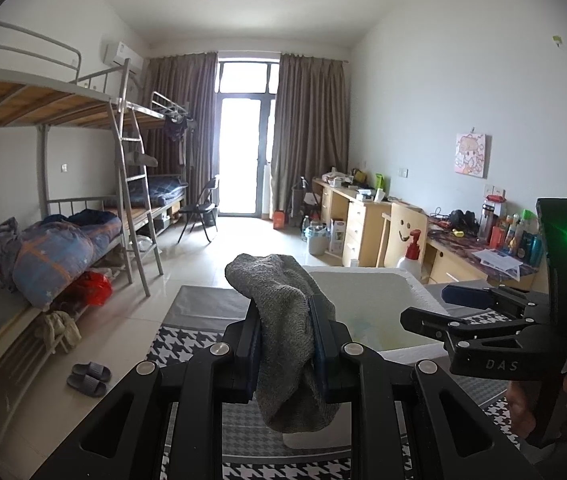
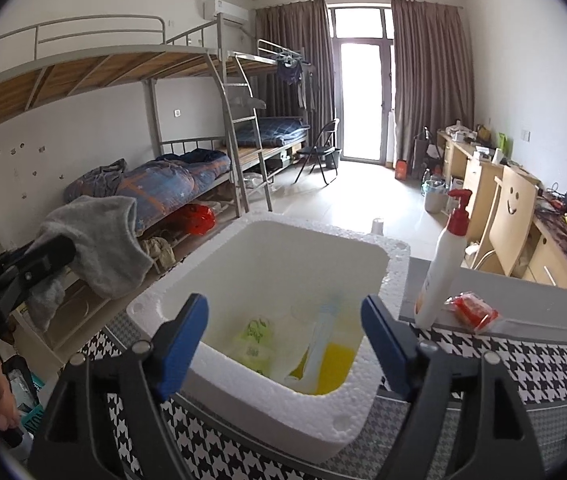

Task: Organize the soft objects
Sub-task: 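Lower the right gripper into the box and open it to drop the foam stick, then lower the left gripper over the box and release the gray cloth inside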

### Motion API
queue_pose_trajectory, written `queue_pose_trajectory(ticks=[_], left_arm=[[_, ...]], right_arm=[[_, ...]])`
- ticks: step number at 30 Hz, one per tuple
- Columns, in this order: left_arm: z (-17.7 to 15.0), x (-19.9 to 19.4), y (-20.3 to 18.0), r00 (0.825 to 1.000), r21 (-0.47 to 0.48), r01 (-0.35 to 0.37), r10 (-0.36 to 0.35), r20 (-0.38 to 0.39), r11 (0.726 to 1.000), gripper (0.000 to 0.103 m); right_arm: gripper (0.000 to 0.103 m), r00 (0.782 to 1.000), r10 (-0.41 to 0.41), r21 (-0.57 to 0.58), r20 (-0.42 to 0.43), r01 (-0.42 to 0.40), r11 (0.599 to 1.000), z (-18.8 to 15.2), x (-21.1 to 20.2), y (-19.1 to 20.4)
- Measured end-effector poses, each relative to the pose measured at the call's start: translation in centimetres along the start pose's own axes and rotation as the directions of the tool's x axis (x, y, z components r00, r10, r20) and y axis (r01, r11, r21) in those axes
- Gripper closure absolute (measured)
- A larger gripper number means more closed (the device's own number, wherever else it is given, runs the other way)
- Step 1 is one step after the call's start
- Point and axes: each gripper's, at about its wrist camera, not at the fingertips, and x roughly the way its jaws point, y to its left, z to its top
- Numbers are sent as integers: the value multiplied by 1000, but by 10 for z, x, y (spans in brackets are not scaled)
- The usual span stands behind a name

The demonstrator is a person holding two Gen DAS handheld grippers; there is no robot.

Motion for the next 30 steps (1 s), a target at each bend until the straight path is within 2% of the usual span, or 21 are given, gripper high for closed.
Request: queue_pose_trajectory(ticks=[16,30], left_arm=[[7,19,-22,996,21,83,-82,-19,996,80],[12,39,-39,989,37,139,-136,-62,990,80]], right_arm=[[20,997,-61,19,36,60,998,-6,-24,-21],[20,992,-124,44,35,123,991,-17,-39,-44]])
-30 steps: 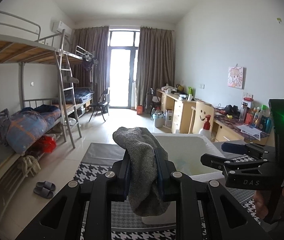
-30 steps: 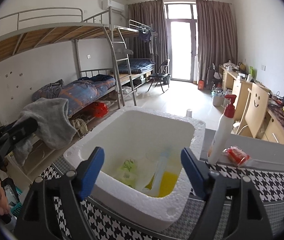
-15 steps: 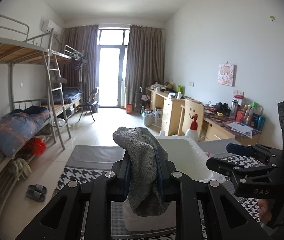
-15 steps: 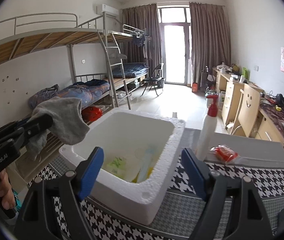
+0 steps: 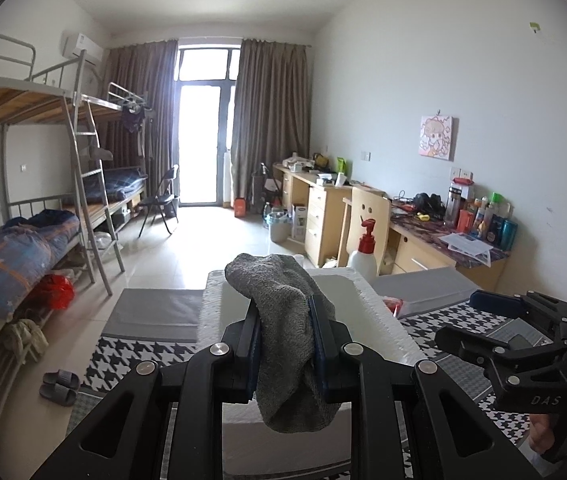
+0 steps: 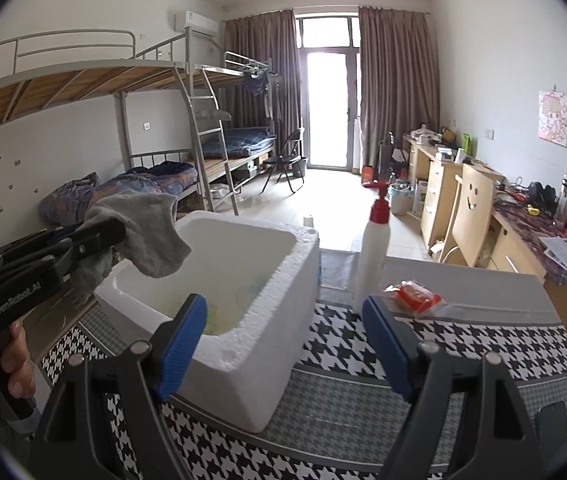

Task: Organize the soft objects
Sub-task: 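Lower the left gripper over the box and release the gray cloth inside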

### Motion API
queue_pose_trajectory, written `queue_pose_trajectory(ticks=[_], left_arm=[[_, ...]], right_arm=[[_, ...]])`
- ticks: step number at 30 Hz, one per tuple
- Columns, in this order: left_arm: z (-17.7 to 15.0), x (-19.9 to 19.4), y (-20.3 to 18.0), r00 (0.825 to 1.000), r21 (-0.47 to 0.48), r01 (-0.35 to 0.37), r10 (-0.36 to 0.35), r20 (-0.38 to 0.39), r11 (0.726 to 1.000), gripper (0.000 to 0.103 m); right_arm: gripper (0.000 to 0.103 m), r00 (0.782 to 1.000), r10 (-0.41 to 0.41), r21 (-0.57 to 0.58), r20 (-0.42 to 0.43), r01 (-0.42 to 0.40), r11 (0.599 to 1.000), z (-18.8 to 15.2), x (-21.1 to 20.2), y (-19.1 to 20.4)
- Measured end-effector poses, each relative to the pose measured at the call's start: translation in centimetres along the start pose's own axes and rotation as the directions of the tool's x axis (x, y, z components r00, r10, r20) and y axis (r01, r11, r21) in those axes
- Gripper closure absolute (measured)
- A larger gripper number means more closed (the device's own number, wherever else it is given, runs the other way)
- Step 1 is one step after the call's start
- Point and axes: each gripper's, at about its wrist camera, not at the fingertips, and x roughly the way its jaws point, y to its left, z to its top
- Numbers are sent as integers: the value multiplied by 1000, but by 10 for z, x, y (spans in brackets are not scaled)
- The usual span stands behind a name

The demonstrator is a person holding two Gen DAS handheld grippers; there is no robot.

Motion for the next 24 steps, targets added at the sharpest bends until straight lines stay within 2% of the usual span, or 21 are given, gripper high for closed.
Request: queue_pose_trajectory(ticks=[11,24], left_arm=[[2,18,-12,999,11,19,-18,-32,1000,80],[2,44,-20,996,10,7,-6,-88,1000,80]], right_arm=[[20,999,-36,16,8,36,999,-7,-11,-11],[20,998,-62,24,15,61,998,-12,-18,-14]])
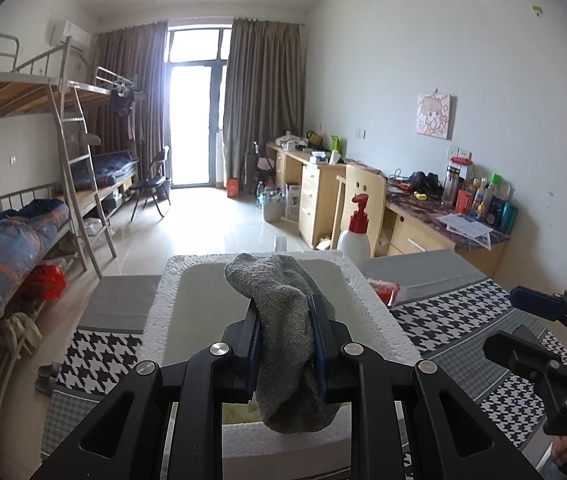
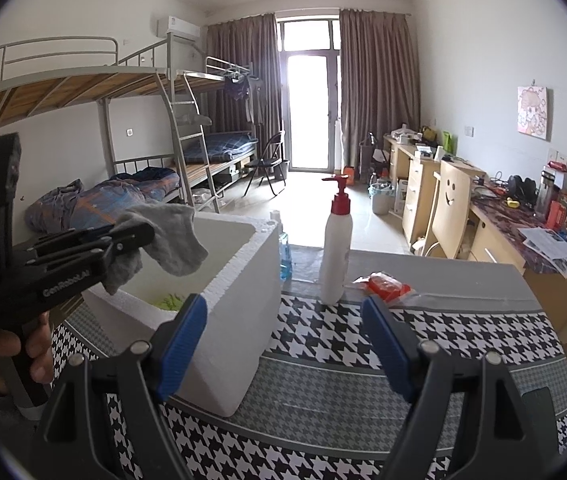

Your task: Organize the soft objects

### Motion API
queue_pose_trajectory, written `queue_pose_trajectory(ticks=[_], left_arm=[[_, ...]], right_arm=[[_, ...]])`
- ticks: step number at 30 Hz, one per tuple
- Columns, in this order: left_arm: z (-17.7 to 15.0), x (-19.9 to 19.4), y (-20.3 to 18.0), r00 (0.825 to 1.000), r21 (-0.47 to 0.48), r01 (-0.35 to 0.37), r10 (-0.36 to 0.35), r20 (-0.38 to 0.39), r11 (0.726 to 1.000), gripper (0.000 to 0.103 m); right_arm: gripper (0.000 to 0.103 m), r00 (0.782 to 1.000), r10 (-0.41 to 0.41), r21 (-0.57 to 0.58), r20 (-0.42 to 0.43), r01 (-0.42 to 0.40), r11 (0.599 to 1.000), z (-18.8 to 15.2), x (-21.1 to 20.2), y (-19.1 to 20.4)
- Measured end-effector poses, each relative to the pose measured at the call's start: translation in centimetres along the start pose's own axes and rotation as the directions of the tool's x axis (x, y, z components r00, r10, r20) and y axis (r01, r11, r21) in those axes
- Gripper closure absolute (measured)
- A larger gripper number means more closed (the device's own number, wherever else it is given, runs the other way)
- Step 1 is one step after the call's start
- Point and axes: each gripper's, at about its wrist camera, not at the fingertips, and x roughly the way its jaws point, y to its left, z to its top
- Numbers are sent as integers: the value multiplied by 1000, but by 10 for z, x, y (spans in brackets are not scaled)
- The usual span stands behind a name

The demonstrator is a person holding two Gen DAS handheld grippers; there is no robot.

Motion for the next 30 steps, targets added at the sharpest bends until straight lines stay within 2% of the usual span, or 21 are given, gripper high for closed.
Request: queue_pose_trajectory(ticks=[5,6,7,8,9,10,18,24,30], left_arm=[[1,8,-3,999,3,-20,20,-25,1000,77],[1,10,-3,999,0,-24,24,-29,1000,68],[0,11,-4,999,1,-34,34,-31,999,49],[0,11,-4,998,1,-44,44,-33,999,38],[0,10,-3,998,-6,-56,56,-25,998,21],[-1,8,-3,998,-11,-63,63,-17,998,15],[-1,-3,-5,996,-19,-83,84,8,996,2],[-4,-22,-15,996,0,-71,71,55,997,1],[-9,-44,-21,991,23,-96,93,95,995,1]], right_arm=[[20,1000,2,11,1,-2,1000,-3,-2,-4],[20,1000,3,14,0,-3,1000,-3,-2,-5],[20,1000,4,18,0,-4,1000,-3,-3,-7],[20,1000,5,22,0,-5,1000,-3,-3,-7],[20,1000,4,23,1,-4,1000,-3,-4,-8],[20,1000,3,23,2,-3,1000,-3,-4,-8],[20,1000,-5,16,13,4,1000,-3,-12,-7],[20,1000,-10,16,24,10,1000,-5,-21,-7],[20,999,0,18,45,-1,1000,-9,-33,-4]])
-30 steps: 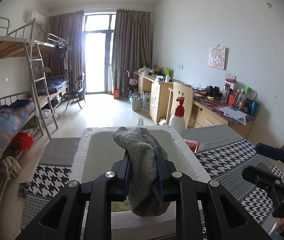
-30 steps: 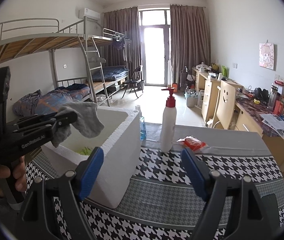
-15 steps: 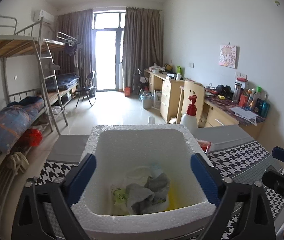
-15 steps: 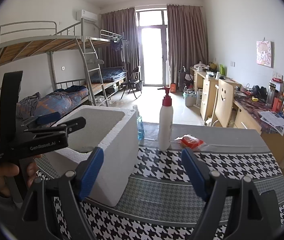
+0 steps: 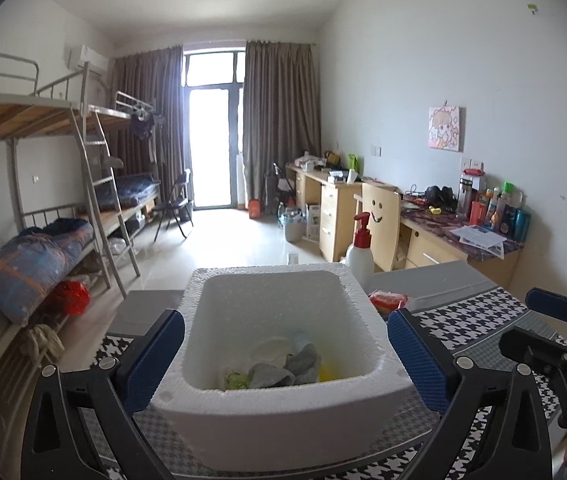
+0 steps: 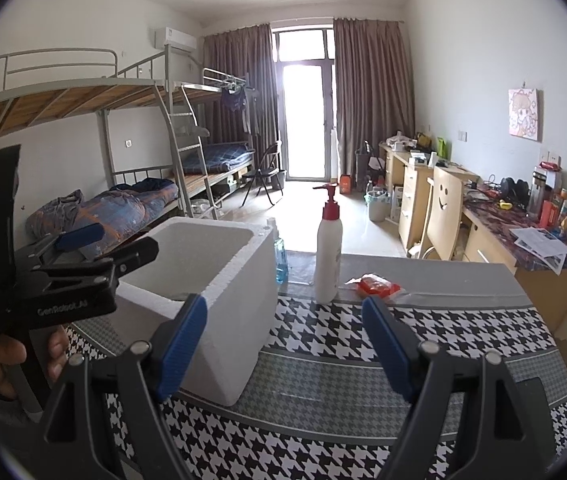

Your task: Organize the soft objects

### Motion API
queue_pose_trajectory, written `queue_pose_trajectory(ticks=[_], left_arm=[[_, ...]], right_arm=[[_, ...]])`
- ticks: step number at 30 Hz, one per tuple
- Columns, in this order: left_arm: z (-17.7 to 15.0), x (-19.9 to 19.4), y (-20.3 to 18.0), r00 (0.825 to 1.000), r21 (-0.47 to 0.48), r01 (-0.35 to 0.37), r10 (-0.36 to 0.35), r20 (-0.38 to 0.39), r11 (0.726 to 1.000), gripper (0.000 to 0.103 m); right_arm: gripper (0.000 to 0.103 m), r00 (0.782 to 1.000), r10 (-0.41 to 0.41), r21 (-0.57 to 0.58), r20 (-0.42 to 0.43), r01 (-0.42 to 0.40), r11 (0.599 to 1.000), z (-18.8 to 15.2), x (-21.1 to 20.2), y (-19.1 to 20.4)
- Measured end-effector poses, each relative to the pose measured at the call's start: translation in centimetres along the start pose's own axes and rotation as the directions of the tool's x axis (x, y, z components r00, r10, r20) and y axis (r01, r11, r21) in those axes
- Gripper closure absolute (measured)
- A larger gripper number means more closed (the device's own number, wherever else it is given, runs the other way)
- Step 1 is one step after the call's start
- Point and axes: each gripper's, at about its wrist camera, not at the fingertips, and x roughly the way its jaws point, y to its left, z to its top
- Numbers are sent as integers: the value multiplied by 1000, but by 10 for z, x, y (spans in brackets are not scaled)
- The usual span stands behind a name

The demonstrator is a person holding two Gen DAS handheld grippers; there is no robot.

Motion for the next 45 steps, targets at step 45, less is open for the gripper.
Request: queue_pose_trajectory(ticks=[45], left_arm=[[-37,-117,-13,991,-9,4,-3,135,1000,1]], right_arm=[[1,990,-11,5,142,10,1000,-33,-88,35]])
